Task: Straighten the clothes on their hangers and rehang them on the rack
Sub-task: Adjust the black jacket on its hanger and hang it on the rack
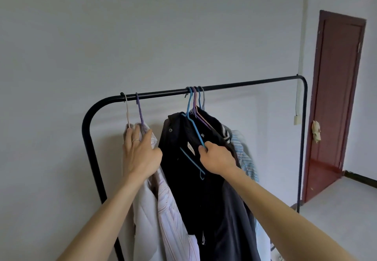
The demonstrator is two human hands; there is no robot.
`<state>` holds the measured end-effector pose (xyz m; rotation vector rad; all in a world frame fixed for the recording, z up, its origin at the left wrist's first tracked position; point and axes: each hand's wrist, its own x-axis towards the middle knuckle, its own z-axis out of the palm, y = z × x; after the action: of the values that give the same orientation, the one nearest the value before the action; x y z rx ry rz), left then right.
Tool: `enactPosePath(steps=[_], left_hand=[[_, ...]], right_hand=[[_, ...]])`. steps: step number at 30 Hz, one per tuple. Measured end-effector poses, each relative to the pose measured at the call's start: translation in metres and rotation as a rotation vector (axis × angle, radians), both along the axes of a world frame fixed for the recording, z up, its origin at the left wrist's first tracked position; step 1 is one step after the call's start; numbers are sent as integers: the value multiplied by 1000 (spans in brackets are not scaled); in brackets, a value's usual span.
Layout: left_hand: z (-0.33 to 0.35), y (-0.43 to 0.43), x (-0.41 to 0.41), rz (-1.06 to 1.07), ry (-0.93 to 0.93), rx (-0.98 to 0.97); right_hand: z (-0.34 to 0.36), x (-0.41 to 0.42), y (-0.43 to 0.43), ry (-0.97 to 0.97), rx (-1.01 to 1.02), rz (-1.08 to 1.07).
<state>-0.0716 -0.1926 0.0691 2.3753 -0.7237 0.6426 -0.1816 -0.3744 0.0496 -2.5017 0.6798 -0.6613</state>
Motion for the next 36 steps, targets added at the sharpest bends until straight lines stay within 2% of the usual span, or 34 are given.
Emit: enactPosePath(steps=[3,7,10,13,15,18,21,25,28,30,33,36], left_hand=[[0,3,-4,-5,40,21],[4,3,-12,-20,105,44],[7,3,-13,-7,101,74],[6,5,-11,14,60,104],[6,3,-13,43,-59,129],[12,-4,-29,28,-236,126],[14,-21,-53,-93,-312,155],[-6,-57,-85,-316,-325,324],[-17,-80,-119,-427,-429,311],[-25,-94,-145,-541,-385,305],[-47,-106,-179,-687,-179,292],[-81,-112,-203,-751,-75,229]], right_hand=[[-9,2,1,-48,86,2],[1,-8,0,-158,35,-47],[33,-18,4,-222,-28,-39],[61,-41,5,-256,-97,3],[62,-67,-1,-258,-136,21],[34,-112,-16,-286,-154,52],[-15,-159,-30,-298,-218,95],[-73,-231,-39,-349,-309,9],[-98,-282,-44,-349,-310,-79],[-112,-312,-48,-327,-319,-148],[-129,-352,-48,-320,-298,-229],[-146,-384,-51,-366,-133,-359]])
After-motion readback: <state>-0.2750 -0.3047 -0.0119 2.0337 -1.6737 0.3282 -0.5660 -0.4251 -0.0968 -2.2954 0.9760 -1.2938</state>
